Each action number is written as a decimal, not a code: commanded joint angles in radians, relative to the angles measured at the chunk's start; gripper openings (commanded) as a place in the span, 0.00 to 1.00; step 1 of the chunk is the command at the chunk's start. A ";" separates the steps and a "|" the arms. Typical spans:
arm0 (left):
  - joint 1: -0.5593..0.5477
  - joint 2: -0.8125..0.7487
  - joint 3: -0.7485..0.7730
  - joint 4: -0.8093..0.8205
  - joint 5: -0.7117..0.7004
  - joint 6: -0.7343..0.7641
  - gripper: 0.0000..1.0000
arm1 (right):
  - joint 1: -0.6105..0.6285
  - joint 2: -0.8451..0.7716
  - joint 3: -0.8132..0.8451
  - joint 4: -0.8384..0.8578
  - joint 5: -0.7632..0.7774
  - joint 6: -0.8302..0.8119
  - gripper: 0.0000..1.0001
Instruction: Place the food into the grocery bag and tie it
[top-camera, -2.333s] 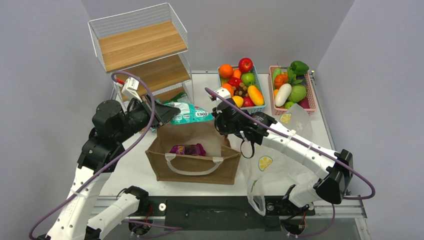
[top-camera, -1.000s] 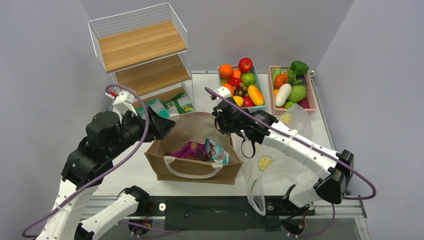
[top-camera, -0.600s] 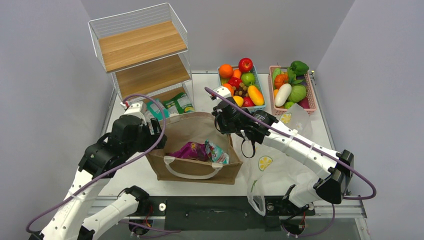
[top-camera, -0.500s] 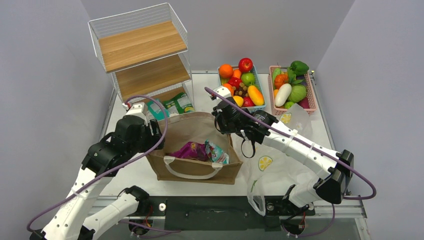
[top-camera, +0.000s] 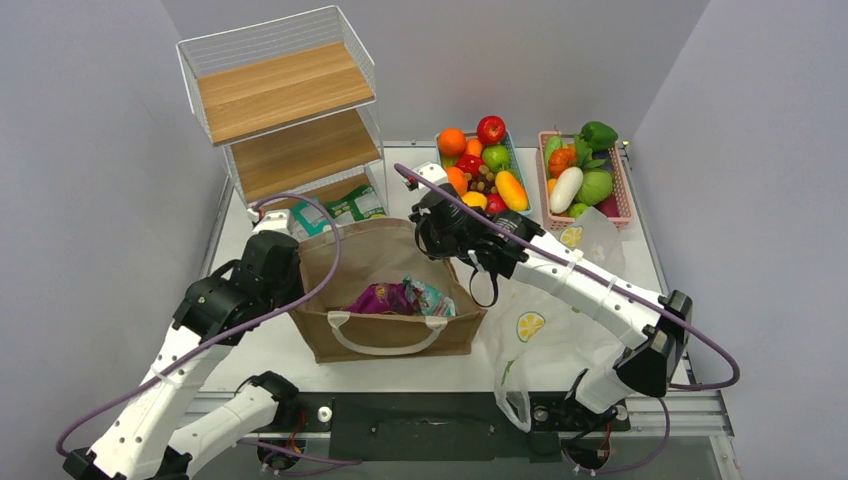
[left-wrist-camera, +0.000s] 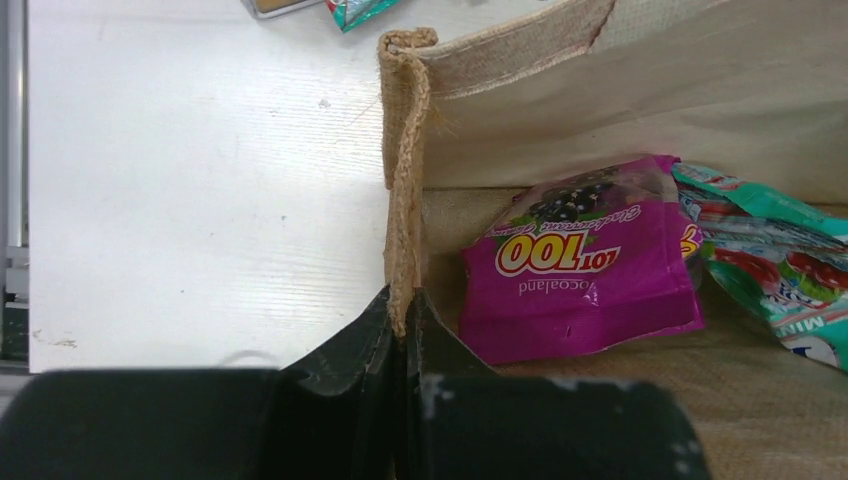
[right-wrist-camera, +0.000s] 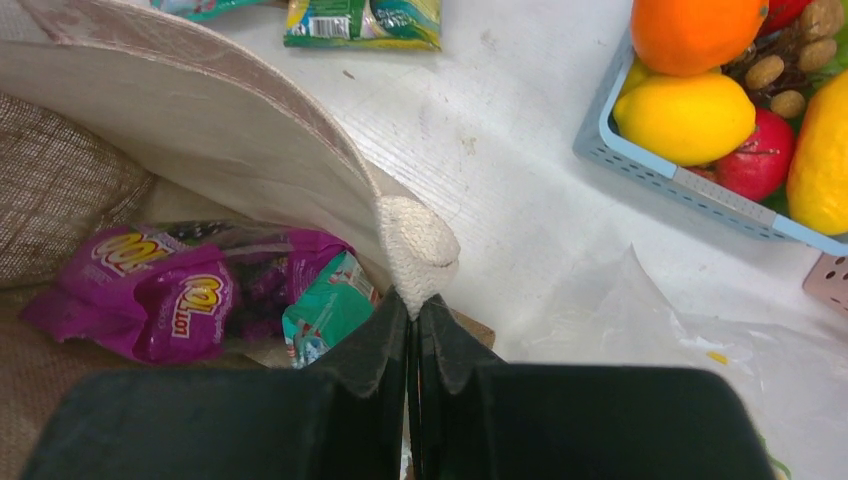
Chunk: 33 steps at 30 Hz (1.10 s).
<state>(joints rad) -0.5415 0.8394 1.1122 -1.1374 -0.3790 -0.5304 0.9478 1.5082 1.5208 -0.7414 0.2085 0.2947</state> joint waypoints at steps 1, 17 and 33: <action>-0.002 -0.034 0.106 -0.086 -0.086 -0.003 0.00 | 0.023 0.040 0.119 0.061 0.014 -0.016 0.00; -0.001 -0.017 0.283 -0.151 -0.004 0.050 0.63 | 0.059 0.149 0.214 0.077 -0.078 -0.099 0.00; 0.011 0.143 0.342 0.219 0.181 0.501 0.72 | 0.074 0.079 0.151 0.159 -0.155 -0.165 0.00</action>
<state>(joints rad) -0.5415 0.9665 1.4742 -1.0878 -0.2893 -0.1658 1.0126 1.6661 1.6783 -0.6884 0.0780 0.1452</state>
